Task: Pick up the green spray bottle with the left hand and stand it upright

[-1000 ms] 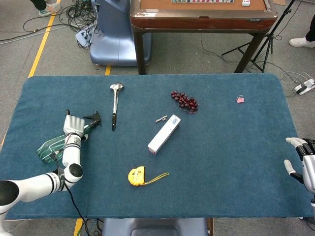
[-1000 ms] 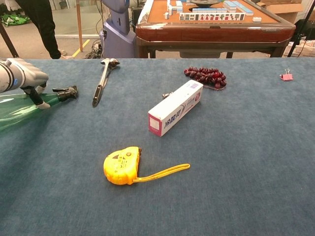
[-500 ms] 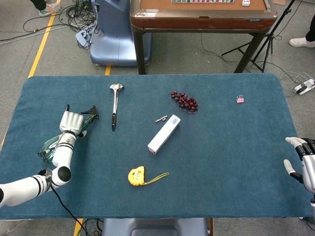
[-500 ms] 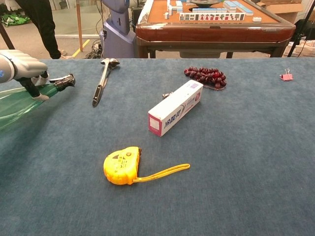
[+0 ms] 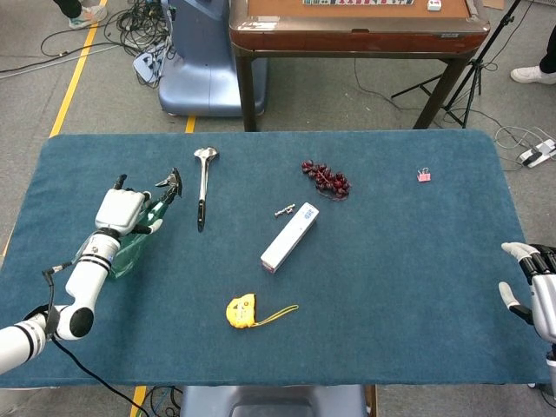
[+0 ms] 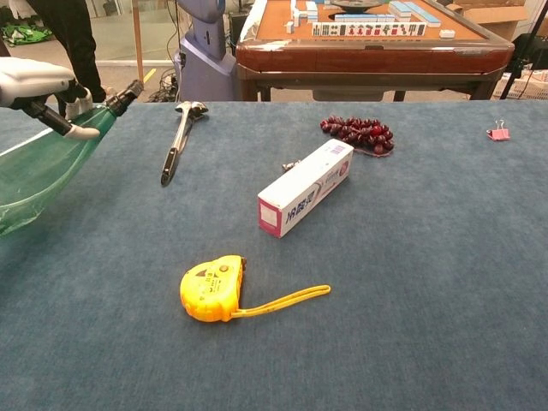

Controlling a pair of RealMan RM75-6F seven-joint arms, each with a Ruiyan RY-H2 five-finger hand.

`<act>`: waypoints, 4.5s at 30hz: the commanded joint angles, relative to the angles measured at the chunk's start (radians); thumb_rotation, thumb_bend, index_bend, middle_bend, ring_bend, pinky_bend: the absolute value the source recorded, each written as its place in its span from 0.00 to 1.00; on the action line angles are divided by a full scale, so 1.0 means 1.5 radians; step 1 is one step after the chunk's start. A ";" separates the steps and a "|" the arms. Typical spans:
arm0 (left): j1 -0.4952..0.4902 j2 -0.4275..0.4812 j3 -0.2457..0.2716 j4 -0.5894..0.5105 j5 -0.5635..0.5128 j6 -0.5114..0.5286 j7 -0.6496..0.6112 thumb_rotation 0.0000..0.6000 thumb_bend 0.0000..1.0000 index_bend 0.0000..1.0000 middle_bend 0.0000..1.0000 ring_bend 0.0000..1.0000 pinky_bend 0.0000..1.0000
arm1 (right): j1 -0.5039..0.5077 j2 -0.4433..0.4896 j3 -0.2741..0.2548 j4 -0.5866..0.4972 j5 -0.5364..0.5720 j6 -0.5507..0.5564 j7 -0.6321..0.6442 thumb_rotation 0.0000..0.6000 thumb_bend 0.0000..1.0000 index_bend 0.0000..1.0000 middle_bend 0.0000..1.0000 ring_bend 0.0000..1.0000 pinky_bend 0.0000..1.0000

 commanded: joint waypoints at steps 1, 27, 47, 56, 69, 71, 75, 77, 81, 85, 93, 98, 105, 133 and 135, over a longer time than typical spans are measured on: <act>0.049 0.027 -0.024 0.000 0.144 0.021 -0.189 0.60 0.46 0.52 0.58 0.35 0.04 | -0.001 0.000 0.000 -0.001 -0.001 0.001 0.000 1.00 0.29 0.28 0.30 0.20 0.22; 0.100 -0.108 -0.023 0.225 0.410 0.260 -0.824 0.48 0.46 0.51 0.57 0.35 0.06 | -0.007 -0.002 -0.002 0.002 -0.005 0.009 0.010 1.00 0.29 0.28 0.30 0.20 0.22; 0.069 -0.299 0.001 0.574 0.431 0.329 -0.853 0.71 0.46 0.35 0.32 0.23 0.06 | -0.014 0.003 -0.002 -0.005 0.001 0.013 0.004 1.00 0.29 0.28 0.30 0.20 0.22; 0.071 -0.328 0.009 0.629 0.419 0.319 -0.878 0.82 0.46 0.33 0.30 0.23 0.06 | -0.013 0.004 -0.001 -0.008 0.002 0.011 0.000 1.00 0.29 0.28 0.30 0.20 0.22; 0.057 -0.283 0.000 0.566 0.393 0.270 -0.909 0.64 0.46 0.32 0.29 0.21 0.05 | -0.015 0.004 -0.001 -0.010 0.003 0.012 -0.002 1.00 0.29 0.28 0.30 0.20 0.22; 0.058 -0.275 -0.001 0.554 0.391 0.269 -0.904 0.61 0.46 0.32 0.29 0.21 0.05 | -0.015 0.003 -0.001 -0.009 0.003 0.012 -0.001 1.00 0.29 0.28 0.31 0.20 0.22; 0.061 -0.265 -0.003 0.533 0.385 0.269 -0.898 0.59 0.46 0.31 0.26 0.17 0.05 | -0.016 0.003 -0.001 -0.007 0.002 0.013 0.002 1.00 0.29 0.28 0.31 0.20 0.22; 0.063 -0.259 -0.004 0.522 0.383 0.269 -0.898 0.59 0.46 0.31 0.25 0.15 0.04 | -0.016 0.003 -0.001 -0.007 0.002 0.013 0.003 1.00 0.29 0.28 0.31 0.20 0.22; 0.066 -0.250 -0.004 0.505 0.381 0.266 -0.890 0.57 0.46 0.30 0.23 0.12 0.03 | -0.017 0.004 -0.001 -0.006 0.001 0.015 0.005 1.00 0.29 0.28 0.31 0.20 0.22; 0.069 -0.243 -0.001 0.496 0.382 0.264 -0.880 0.52 0.46 0.29 0.21 0.10 0.03 | -0.018 0.004 -0.001 -0.006 0.001 0.016 0.007 1.00 0.29 0.28 0.31 0.20 0.22; 0.072 -0.233 0.000 0.472 0.382 0.269 -0.881 0.40 0.46 0.12 0.12 0.02 0.01 | -0.019 0.004 0.000 -0.005 0.000 0.018 0.008 1.00 0.29 0.28 0.31 0.20 0.22; 0.077 -0.215 0.009 0.453 0.391 0.271 -0.870 0.37 0.46 0.10 0.09 0.00 0.00 | -0.018 0.003 0.000 -0.004 -0.001 0.017 0.009 1.00 0.29 0.28 0.31 0.20 0.22; 0.094 -0.177 0.011 0.405 0.386 0.271 -0.849 0.36 0.46 0.10 0.09 0.00 0.00 | -0.018 0.002 0.000 0.000 0.000 0.016 0.014 1.00 0.29 0.28 0.31 0.20 0.22; 0.305 0.126 0.027 -0.138 0.254 0.329 -0.407 1.00 0.46 0.27 0.15 0.06 0.00 | 0.017 0.000 -0.017 0.031 -0.038 -0.040 0.062 1.00 0.29 0.30 0.32 0.20 0.22; 0.322 0.142 0.034 -0.181 0.252 0.342 -0.379 1.00 0.46 0.26 0.16 0.06 0.00 | 0.021 -0.001 -0.021 0.029 -0.046 -0.044 0.063 1.00 0.29 0.30 0.32 0.20 0.22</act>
